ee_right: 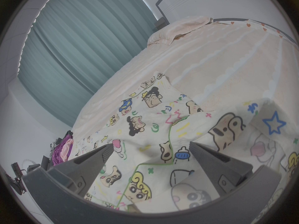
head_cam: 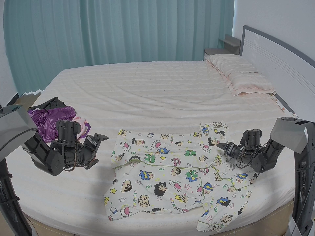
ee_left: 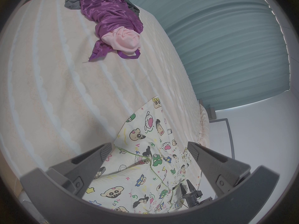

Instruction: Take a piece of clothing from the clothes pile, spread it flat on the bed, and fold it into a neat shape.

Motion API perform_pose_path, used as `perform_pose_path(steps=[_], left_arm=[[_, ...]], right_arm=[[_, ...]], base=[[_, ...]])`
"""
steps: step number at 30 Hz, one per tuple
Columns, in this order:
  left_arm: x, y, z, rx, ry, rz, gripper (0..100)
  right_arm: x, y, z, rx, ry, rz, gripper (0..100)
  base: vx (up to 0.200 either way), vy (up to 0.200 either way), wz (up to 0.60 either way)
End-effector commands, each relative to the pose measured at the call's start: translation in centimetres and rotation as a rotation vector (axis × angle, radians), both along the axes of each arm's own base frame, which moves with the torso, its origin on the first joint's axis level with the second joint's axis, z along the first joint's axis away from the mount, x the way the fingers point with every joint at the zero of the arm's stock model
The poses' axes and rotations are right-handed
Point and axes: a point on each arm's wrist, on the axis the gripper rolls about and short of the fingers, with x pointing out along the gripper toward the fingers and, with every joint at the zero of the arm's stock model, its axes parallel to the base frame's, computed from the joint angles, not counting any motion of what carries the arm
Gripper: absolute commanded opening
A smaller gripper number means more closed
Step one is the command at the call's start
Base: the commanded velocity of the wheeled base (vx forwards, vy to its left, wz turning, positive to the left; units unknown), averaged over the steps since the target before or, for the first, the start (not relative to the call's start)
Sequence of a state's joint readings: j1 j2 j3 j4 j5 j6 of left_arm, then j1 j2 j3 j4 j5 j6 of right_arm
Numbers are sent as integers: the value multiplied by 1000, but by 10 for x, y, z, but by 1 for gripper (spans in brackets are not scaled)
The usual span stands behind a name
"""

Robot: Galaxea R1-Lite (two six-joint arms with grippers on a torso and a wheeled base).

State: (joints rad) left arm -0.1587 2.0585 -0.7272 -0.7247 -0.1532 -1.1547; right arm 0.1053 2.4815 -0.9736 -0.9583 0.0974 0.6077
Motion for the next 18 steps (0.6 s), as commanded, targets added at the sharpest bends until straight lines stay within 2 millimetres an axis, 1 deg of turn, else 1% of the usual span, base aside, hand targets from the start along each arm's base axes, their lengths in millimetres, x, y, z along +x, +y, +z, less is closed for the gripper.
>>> perform_pose_path(steps=[1,4,6,8,10,12,14,16,17,18], left_arm=[[-2,0,-1,1,7,1,100],[-2,1,-2,1,9,1,100],[-7,0,-2,-1,18,-11,100],[-8,-1,-3,-4,20,-21,100],[-17,-7,1,-22,6,-64,100],[-23,-12,0,-25,12,-91,100],[-28,-19,-4,-15,27,-116,100],[-34,-26,-7,-4,44,-146,100],[-34,-26,-7,-4,44,-146,100],[-39,-29,-10,16,53,-172,100]], right_arm=[[7,0,-6,-5,-6,-9,100],[9,-2,8,9,-35,-24,100],[4,-6,20,23,-42,-41,100],[2,-7,23,24,-43,-43,100],[-10,-12,43,42,-61,-59,100],[-18,-15,54,63,-65,-71,100],[-28,-18,58,72,-51,-82,100],[-40,-20,57,67,-24,-85,100],[-40,-20,57,67,-24,-85,100],[-50,-20,56,66,-4,-83,100]], base=[[0,0,0],[0,0,0],[0,0,0],[0,0,0],[0,0,0],[0,0,0],[0,0,0],[0,0,0],[0,0,0],[0,0,0]])
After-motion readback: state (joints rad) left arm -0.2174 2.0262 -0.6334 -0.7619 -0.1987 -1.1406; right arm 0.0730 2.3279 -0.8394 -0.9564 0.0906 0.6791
